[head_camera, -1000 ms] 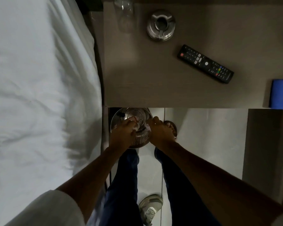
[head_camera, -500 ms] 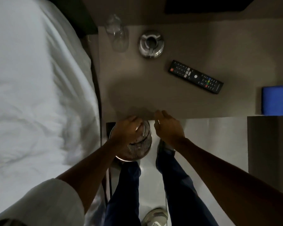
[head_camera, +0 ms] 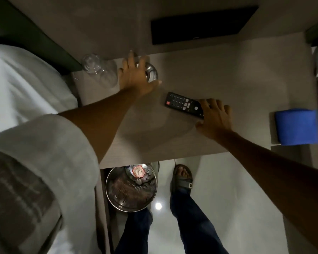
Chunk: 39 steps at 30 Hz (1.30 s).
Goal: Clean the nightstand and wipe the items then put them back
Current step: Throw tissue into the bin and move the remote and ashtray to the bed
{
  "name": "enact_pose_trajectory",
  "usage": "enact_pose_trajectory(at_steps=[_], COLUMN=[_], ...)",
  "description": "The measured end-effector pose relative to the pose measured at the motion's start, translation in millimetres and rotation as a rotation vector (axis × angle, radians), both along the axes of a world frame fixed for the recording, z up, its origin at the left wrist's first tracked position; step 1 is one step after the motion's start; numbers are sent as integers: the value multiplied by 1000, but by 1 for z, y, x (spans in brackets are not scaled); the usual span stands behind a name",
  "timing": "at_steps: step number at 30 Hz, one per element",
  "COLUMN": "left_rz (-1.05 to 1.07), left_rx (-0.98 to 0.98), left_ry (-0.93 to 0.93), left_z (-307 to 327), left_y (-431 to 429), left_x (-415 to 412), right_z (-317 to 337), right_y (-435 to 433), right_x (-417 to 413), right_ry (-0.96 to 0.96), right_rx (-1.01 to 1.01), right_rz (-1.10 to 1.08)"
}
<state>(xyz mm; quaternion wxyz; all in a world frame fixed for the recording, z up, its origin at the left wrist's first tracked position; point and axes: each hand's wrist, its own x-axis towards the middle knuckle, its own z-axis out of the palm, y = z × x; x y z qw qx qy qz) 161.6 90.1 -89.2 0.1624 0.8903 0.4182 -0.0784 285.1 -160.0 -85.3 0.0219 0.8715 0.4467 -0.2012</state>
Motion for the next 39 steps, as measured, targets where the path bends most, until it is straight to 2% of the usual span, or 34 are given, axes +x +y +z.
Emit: enact_pose_trajectory(at_steps=[3,7,13,18,23,28,31,36,39], left_rz=[46,56,72,173,366,570,732,935,971], left_rx=[-76,-206,-183,-113,171,420,463,438,355], left_ry=[67,-77,-283,-414,-403,-275,-230,-97,-40], left_z=[-9,-13,10,50,110,171,186,183,174], left_y=[6,-1,-40,-79,-88,-81,-79,-97,-108], left_x=[0,-16,-63,-148,-257,-357,-413,-500,-525], right_z=[-5,-4,14,45,95,142,157,161,153], right_y=[-6,-10,-4,22,77,147,170,187,185], right_x=[-1,-10,-53,-100,-165,-283,-347,-435,-459], right_ry=[11,38,192,245,313,356,380,334,272], right_rx=[-6,13,136,243,376,520,622,563,504], right_rz=[4,-7,-135,-82,108,337,457,681,782])
